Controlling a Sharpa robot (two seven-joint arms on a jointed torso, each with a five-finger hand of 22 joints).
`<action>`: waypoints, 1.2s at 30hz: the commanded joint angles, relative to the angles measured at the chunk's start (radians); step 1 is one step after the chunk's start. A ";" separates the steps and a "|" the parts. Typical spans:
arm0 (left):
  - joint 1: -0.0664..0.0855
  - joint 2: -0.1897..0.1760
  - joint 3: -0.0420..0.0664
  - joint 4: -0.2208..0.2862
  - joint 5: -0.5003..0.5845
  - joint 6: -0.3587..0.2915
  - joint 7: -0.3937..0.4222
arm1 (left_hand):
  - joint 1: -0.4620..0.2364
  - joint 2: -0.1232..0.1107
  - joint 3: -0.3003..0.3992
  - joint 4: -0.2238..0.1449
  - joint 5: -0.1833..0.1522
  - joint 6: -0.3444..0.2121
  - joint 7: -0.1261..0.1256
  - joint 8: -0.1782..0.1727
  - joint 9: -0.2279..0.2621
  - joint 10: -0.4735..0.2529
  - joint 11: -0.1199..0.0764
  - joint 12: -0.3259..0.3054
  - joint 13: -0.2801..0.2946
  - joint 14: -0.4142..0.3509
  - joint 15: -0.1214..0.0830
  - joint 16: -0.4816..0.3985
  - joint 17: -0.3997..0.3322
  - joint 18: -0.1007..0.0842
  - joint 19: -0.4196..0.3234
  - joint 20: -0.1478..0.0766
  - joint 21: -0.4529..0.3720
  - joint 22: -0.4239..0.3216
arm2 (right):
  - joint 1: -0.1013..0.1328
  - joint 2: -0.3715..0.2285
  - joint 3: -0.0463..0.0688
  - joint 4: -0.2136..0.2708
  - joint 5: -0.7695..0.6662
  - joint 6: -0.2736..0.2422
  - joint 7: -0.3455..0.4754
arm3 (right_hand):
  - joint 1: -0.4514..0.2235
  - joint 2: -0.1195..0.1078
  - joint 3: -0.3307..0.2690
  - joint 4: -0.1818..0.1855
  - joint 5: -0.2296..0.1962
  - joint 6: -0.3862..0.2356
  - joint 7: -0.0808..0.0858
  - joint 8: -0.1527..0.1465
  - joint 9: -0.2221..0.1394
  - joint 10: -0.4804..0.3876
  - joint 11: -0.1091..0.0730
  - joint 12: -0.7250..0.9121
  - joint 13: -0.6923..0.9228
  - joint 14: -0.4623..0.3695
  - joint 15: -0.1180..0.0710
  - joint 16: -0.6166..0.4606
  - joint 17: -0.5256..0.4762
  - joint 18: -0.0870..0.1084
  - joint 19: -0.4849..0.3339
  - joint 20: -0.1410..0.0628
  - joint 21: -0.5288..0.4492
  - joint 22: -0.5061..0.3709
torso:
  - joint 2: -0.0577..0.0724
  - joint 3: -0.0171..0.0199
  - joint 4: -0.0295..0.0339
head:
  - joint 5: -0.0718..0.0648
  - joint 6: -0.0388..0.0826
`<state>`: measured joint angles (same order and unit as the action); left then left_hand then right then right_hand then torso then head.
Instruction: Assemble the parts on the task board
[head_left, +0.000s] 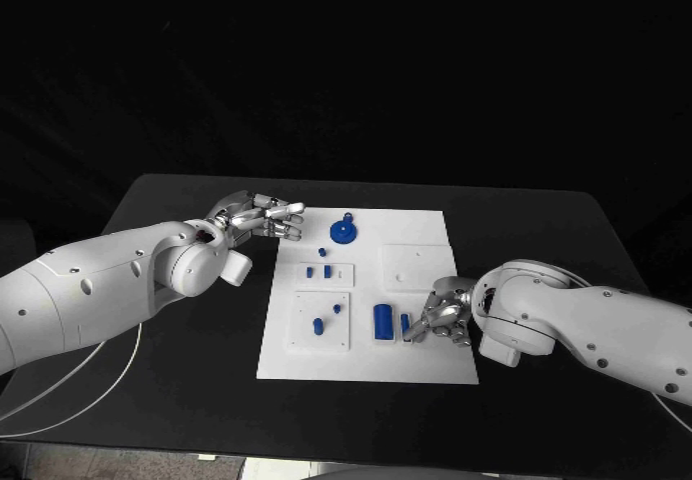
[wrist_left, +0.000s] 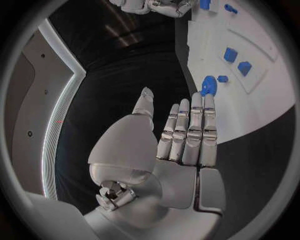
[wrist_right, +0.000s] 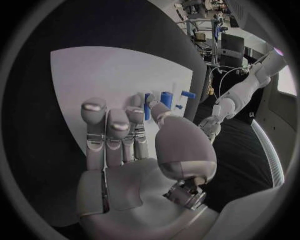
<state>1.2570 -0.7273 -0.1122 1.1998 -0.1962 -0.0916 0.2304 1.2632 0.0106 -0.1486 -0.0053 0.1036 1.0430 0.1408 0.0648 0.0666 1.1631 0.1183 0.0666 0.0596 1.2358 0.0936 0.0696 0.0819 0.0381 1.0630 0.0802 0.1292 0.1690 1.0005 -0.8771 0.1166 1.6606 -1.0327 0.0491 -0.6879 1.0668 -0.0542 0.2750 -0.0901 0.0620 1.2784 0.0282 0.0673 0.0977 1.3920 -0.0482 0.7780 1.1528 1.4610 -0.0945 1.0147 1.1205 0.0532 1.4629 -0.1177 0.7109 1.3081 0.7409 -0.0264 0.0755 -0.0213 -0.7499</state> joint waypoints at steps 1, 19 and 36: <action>0.001 0.000 0.000 0.003 -0.001 0.010 0.009 | 0.001 0.000 0.001 0.003 -0.003 -0.001 -0.003 -0.001 0.000 -0.006 0.000 -0.001 0.001 -0.003 0.004 0.000 0.002 -0.001 -0.005 0.000 0.000 0.001 | -0.004 -0.005 -0.003 -0.009 -0.009 0.002 0.022 | 0.007 -0.051 -0.002 0.070 0.001 -0.013 0.003 -0.003 -0.004 -0.001 -0.001 -0.001 -0.004 0.002 -0.001 -0.008 -0.006 -0.006 0.046 -0.001 -0.008 0.079 | 0.000 0.0013 0.0004 | -0.001 0.004; 0.001 -0.004 0.001 -0.006 0.073 -0.074 0.084 | 0.006 0.008 0.003 -0.011 0.007 0.004 -0.004 -0.001 -0.001 -0.007 0.001 -0.002 0.001 -0.012 0.008 -0.004 -0.002 -0.010 -0.022 0.003 -0.015 -0.008 | 0.026 0.006 0.072 -0.213 0.129 -0.205 0.369 | 0.092 0.032 -0.463 0.140 0.213 -0.110 0.032 -0.003 0.006 -0.027 0.014 -0.023 -0.026 -0.003 0.002 -0.047 -0.019 0.013 0.046 0.003 -0.066 0.073 | -0.006 0.0019 -0.0024 | -0.018 0.076; 0.024 0.054 0.003 -0.122 0.186 -0.132 0.114 | 0.023 0.001 0.030 -0.024 0.019 -0.112 -0.002 -0.005 -0.008 -0.156 0.028 -0.008 -0.001 -0.202 0.057 -0.010 -0.019 0.021 -0.096 0.062 -0.056 -0.061 | 0.045 0.188 0.130 -0.629 0.501 -0.347 0.856 | 0.169 0.125 -0.358 -0.019 0.190 -0.200 0.088 -0.006 -0.034 -0.204 0.106 -0.607 -0.703 -0.224 0.111 -0.731 -0.468 0.009 -0.267 0.108 -0.617 -0.483 | -0.032 0.0087 -0.0105 | -0.021 0.177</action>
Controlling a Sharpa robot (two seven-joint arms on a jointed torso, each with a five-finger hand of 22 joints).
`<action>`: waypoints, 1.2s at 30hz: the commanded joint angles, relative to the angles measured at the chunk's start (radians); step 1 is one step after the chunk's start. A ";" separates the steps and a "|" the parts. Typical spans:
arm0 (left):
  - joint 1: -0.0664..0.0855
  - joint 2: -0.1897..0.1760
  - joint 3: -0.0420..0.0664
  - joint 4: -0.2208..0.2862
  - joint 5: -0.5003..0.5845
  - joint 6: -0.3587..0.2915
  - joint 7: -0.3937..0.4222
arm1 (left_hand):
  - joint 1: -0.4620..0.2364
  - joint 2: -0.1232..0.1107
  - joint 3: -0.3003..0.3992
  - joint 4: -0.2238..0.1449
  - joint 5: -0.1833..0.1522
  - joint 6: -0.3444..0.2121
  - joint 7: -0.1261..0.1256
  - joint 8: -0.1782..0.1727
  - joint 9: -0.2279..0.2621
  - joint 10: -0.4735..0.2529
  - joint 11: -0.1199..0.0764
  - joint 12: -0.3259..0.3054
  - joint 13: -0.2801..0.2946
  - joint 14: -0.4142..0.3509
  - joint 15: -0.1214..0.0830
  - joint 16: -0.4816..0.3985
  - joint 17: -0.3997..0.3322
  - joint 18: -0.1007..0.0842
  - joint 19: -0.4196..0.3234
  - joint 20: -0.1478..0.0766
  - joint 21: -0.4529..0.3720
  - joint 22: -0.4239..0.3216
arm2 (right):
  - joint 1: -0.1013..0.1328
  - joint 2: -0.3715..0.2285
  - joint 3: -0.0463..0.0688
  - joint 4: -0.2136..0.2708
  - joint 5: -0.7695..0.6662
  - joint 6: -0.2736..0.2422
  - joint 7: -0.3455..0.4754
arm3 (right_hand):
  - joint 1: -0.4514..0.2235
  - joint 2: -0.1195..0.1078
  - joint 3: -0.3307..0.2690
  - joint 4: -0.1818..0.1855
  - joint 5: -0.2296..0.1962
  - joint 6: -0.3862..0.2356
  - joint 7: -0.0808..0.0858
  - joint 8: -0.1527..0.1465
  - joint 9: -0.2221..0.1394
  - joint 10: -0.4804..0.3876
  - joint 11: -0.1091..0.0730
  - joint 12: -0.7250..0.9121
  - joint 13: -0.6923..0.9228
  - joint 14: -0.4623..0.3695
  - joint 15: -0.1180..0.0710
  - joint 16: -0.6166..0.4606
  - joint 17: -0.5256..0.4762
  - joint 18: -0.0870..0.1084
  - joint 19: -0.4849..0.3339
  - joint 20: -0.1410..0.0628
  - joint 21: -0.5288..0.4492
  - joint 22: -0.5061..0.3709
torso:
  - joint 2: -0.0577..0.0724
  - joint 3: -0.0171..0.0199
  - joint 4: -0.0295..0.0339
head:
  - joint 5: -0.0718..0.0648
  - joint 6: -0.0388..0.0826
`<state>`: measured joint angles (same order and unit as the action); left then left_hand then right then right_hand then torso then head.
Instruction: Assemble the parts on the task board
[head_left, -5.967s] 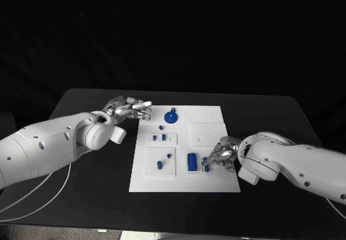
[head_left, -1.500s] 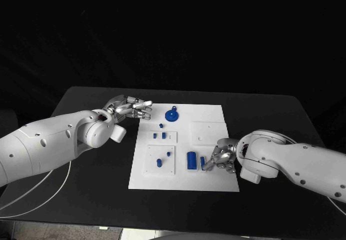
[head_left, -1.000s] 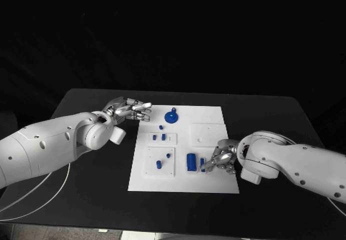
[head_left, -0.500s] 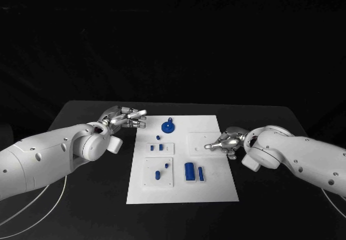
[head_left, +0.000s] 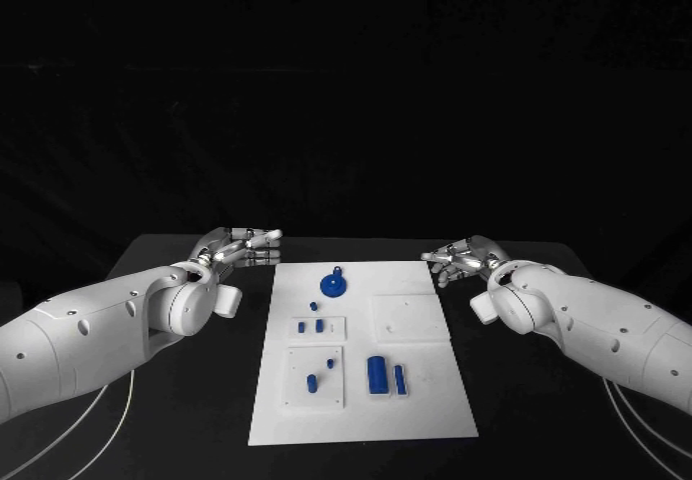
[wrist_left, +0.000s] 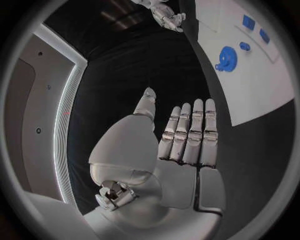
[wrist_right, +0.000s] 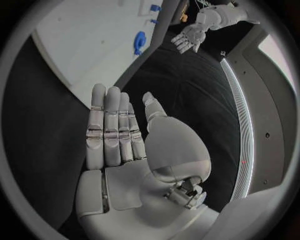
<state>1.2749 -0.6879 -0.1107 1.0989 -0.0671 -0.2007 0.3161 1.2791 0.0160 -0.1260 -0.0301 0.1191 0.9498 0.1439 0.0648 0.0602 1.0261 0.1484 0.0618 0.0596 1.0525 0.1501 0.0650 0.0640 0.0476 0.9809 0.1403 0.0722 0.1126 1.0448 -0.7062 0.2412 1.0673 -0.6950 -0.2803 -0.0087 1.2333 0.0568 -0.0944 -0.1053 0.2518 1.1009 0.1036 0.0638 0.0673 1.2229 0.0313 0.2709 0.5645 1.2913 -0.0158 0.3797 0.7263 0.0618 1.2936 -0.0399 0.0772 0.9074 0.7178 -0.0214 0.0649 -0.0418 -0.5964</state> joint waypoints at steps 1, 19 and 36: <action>0.007 0.019 0.002 -0.028 0.059 -0.023 0.028 | 0.008 -0.005 0.009 0.002 0.004 -0.025 -0.007 -0.005 -0.002 -0.039 -0.003 -0.004 -0.002 -0.024 0.001 -0.005 -0.002 0.012 -0.017 0.004 0.001 -0.006 | 0.001 0.023 0.007 -0.045 0.176 -0.012 0.187 | 0.002 0.010 0.025 -0.016 -0.001 -0.029 0.020 0.003 -0.003 0.036 0.041 -0.173 -0.313 -0.021 0.057 -0.220 -0.216 0.026 -0.139 0.070 -0.017 -0.238 | -0.010 0.0051 0.0007 | 0.000 0.029; -0.043 0.016 0.027 0.054 0.045 -0.143 0.055 | -1.279 -0.016 0.126 0.030 -0.119 -0.950 -0.144 -0.065 -0.060 -1.026 -0.148 -0.062 -0.060 -1.053 -0.150 -0.065 -0.064 -0.048 -0.981 -0.140 -0.072 -0.113 | 0.003 0.030 -0.036 0.025 0.275 -0.106 0.237 | -1.233 -0.057 0.094 0.105 -0.252 -1.101 -0.104 -0.064 -0.067 -1.223 -0.031 -0.271 -0.564 -1.291 0.016 -0.380 -0.726 -0.062 -1.294 0.040 -0.077 -0.907 | -0.078 0.0131 -0.0264 | 0.019 0.022; -0.218 -0.088 0.107 0.455 0.066 -0.553 0.198 | -1.279 -0.016 0.126 0.030 -0.119 -0.950 -0.144 -0.065 -0.060 -1.026 -0.148 -0.062 -0.060 -1.053 -0.150 -0.065 -0.064 -0.048 -0.981 -0.140 -0.072 -0.113 | 0.005 -0.067 -0.227 0.470 0.666 -0.464 0.509 | -1.233 -0.057 0.094 0.105 -0.252 -1.101 -0.104 -0.064 -0.067 -1.223 -0.031 -0.271 -0.564 -1.291 0.016 -0.380 -0.726 -0.062 -1.294 0.040 -0.077 -0.907 | -0.174 0.0214 -0.0649 | 0.042 -0.004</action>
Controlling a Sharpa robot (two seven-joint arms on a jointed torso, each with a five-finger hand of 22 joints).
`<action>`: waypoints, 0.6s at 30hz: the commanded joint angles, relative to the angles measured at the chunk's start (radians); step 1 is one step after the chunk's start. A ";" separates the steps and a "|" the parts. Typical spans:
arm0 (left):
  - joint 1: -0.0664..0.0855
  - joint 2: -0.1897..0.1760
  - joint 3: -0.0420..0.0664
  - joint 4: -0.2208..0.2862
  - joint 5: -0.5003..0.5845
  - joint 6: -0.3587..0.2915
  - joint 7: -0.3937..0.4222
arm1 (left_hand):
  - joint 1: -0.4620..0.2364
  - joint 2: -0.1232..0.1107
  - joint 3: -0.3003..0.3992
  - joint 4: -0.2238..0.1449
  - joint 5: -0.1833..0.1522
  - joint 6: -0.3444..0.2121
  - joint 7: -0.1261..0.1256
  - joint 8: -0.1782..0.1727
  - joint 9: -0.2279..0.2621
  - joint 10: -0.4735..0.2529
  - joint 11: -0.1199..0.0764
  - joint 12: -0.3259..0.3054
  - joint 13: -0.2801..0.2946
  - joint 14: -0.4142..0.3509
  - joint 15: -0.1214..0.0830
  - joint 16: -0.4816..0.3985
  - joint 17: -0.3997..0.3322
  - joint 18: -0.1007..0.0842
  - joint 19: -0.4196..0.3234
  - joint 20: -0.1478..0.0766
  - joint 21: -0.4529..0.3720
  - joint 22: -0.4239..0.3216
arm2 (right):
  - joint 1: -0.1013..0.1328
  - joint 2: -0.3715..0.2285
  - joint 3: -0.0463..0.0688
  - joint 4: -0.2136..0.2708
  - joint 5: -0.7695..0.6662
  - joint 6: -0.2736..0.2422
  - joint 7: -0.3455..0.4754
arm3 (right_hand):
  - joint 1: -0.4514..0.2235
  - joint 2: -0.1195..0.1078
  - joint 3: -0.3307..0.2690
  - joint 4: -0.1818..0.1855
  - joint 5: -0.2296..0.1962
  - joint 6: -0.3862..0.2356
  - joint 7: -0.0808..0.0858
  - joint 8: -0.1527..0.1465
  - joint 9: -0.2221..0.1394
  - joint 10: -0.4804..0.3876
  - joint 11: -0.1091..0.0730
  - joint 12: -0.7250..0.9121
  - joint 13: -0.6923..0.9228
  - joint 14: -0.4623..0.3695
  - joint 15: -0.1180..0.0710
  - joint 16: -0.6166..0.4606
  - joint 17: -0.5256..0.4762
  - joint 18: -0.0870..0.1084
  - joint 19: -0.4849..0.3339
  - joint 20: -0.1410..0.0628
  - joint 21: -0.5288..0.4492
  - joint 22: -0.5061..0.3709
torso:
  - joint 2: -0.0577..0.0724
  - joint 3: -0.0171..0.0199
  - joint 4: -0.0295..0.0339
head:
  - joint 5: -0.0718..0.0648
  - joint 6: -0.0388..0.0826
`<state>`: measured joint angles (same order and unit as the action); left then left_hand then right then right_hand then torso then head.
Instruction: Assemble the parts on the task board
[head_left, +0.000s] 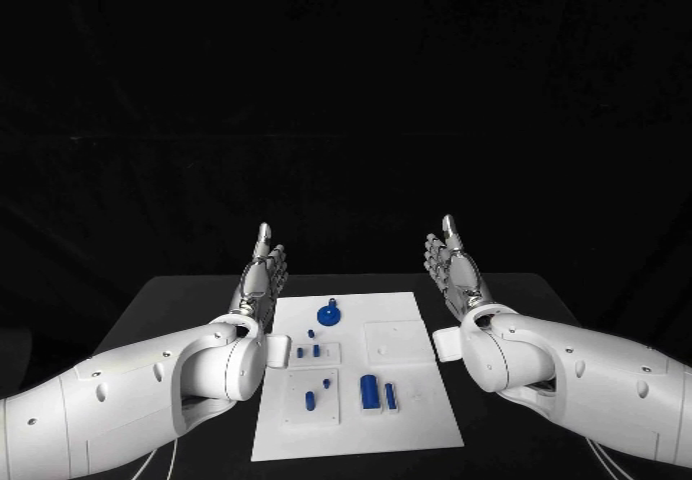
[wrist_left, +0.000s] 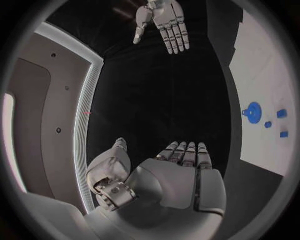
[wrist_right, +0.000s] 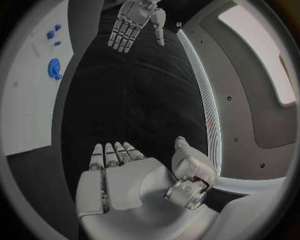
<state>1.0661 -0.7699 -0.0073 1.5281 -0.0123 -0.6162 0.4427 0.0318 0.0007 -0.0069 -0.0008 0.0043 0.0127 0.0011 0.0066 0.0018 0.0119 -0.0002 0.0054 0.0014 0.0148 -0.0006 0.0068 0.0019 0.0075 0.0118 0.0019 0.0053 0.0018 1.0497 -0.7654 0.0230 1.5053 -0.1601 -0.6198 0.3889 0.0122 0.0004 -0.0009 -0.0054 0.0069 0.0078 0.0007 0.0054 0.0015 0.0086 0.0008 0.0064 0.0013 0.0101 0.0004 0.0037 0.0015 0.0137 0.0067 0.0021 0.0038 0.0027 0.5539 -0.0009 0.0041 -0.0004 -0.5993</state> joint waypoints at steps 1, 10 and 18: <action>-0.012 -0.008 0.005 0.033 0.012 -0.144 0.074 | -0.032 -0.001 0.007 0.001 -0.004 -0.013 -0.001 -0.007 -0.002 -0.012 0.000 -0.005 -0.001 -0.015 0.001 -0.007 -0.002 -0.008 -0.012 -0.002 -0.005 -0.002 | 0.000 -0.010 -0.013 0.043 0.141 -0.132 0.117 | -0.012 0.000 0.001 0.005 -0.007 -0.008 -0.001 -0.005 -0.002 -0.009 -0.001 -0.006 -0.001 -0.010 0.000 -0.004 -0.001 -0.014 -0.007 -0.002 -0.004 -0.003 | -0.010 0.0009 -0.0041 | 0.000 -0.001; -0.016 -0.010 0.007 0.042 0.012 -0.154 0.077 | -0.032 -0.001 0.007 0.001 -0.004 -0.013 -0.001 -0.007 -0.002 -0.012 0.000 -0.005 -0.001 -0.015 0.001 -0.007 -0.002 -0.008 -0.012 -0.002 -0.005 -0.002 | 0.000 -0.015 -0.023 0.065 0.160 -0.150 0.131 | -0.012 0.000 0.001 0.005 -0.007 -0.008 -0.001 -0.005 -0.002 -0.009 -0.001 -0.006 -0.001 -0.010 0.000 -0.004 -0.001 -0.014 -0.007 -0.002 -0.004 -0.003 | -0.010 0.0009 -0.0041 | 0.000 -0.001; -0.016 -0.010 0.007 0.042 0.012 -0.154 0.077 | -0.032 -0.001 0.007 0.001 -0.004 -0.013 -0.001 -0.007 -0.002 -0.012 0.000 -0.005 -0.001 -0.015 0.001 -0.007 -0.002 -0.008 -0.012 -0.002 -0.005 -0.002 | 0.000 -0.015 -0.023 0.065 0.160 -0.150 0.131 | -0.012 0.000 0.001 0.005 -0.007 -0.008 -0.001 -0.005 -0.002 -0.009 -0.001 -0.006 -0.001 -0.010 0.000 -0.004 -0.001 -0.014 -0.007 -0.002 -0.004 -0.003 | -0.010 0.0009 -0.0041 | 0.000 -0.001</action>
<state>1.0494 -0.7804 -0.0011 1.5670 -0.0008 -0.7530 0.4962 0.0072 0.0004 -0.0069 -0.0007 0.0034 0.0050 -0.0003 0.0067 0.0010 0.0051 0.0000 0.0035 0.0010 0.0035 0.0001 0.0068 0.0010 0.0076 0.0035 -0.0003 0.0053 0.0009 1.0499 -0.7798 -0.0002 1.5680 -0.0082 -0.7599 0.4941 0.0058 -0.0001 -0.0009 -0.0055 0.0070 0.0044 0.0002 0.0055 0.0009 0.0037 0.0000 0.0064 0.0010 0.0045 0.0004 0.0036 0.0009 0.0140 0.0052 0.0003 0.0035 0.0009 0.5444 0.0001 0.0000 -0.0001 -0.6001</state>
